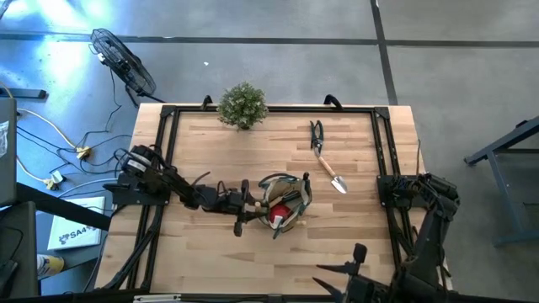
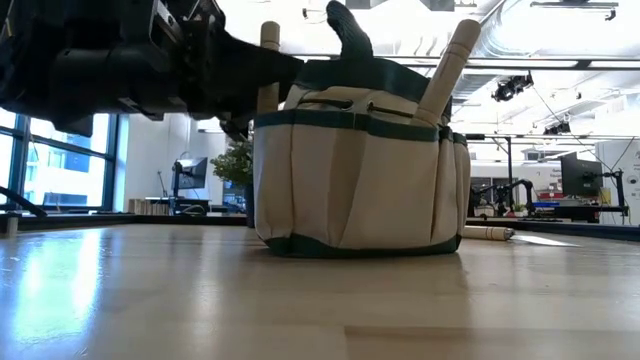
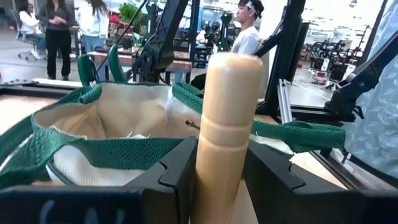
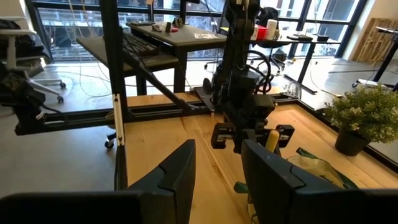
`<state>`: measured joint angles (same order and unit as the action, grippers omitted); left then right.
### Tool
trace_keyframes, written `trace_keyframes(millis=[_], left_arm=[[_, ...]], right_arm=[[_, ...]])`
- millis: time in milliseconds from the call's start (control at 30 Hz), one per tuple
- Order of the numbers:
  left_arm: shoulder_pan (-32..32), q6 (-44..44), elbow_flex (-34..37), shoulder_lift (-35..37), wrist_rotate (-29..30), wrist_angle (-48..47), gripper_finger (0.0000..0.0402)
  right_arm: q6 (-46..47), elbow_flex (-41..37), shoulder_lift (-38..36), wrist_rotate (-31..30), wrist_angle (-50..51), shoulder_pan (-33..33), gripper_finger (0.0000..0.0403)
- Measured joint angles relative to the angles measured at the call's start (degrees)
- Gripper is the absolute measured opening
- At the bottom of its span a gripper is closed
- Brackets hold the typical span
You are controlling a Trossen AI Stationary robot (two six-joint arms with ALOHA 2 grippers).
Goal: Pick & Place Garden tools in Gardening bag
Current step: Put the left brown trowel into the green bag
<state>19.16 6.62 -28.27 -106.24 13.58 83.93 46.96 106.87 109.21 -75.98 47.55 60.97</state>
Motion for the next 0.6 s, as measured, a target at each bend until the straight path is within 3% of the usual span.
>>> trace_keyframes(millis=[600], left_arm=[[0.00, -6.68, -0.02, 6.32, -0.04, 0.23, 0.0124]], right_arm=[[-0.02, 0.00, 0.00, 1.16, 0.00, 0.00, 0.0121]])
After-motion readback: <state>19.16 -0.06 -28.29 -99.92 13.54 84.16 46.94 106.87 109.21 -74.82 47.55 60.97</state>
